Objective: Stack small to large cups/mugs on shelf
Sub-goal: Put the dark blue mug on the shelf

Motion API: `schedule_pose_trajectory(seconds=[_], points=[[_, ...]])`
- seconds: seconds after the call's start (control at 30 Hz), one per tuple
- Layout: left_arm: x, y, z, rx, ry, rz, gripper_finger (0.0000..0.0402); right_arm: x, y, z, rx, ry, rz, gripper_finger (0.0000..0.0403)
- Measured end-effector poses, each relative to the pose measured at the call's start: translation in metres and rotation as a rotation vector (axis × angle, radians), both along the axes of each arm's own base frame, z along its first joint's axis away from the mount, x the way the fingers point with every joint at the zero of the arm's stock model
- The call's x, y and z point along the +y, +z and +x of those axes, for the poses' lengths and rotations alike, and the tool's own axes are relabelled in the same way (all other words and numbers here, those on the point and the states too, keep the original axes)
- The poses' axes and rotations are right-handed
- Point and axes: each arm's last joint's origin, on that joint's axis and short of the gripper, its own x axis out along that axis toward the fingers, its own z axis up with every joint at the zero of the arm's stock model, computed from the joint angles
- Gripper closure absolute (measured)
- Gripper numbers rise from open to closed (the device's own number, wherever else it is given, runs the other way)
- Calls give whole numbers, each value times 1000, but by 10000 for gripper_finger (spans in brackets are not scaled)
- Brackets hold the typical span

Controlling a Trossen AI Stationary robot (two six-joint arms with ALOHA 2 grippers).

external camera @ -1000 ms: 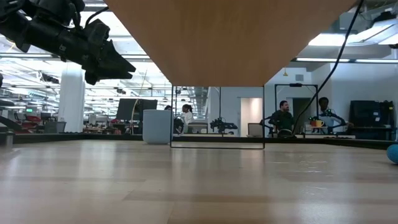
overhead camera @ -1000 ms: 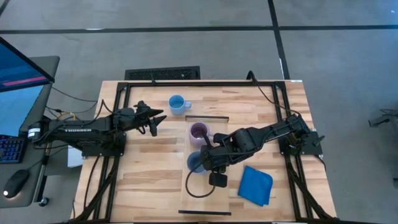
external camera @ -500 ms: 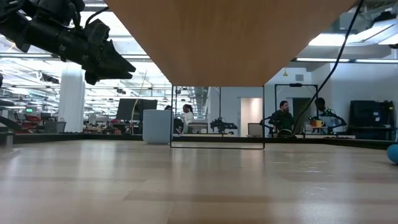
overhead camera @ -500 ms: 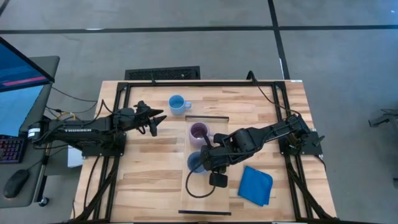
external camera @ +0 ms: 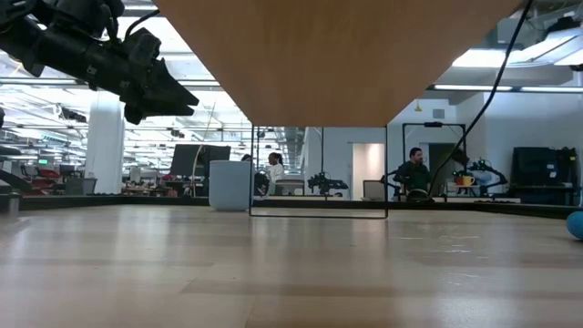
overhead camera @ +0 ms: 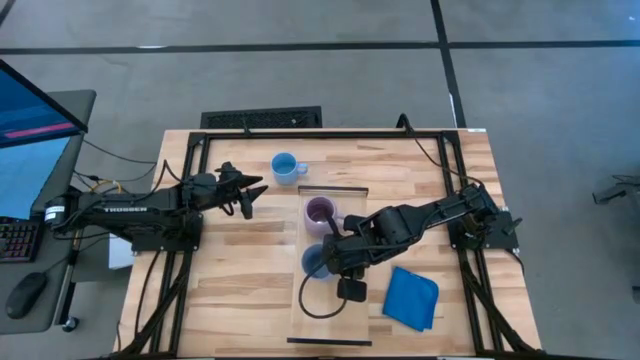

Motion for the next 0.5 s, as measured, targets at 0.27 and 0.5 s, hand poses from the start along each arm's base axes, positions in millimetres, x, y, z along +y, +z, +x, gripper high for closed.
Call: schedule_pose_trajectory(seconds=[0.27, 0.5], points=[[0, 0, 0, 0, 0, 0, 239, -1, -1, -2, 22, 1, -8, 304], [0, 0, 0, 0, 0, 0, 239, -1, -1, -2, 21, 3, -8, 304]])
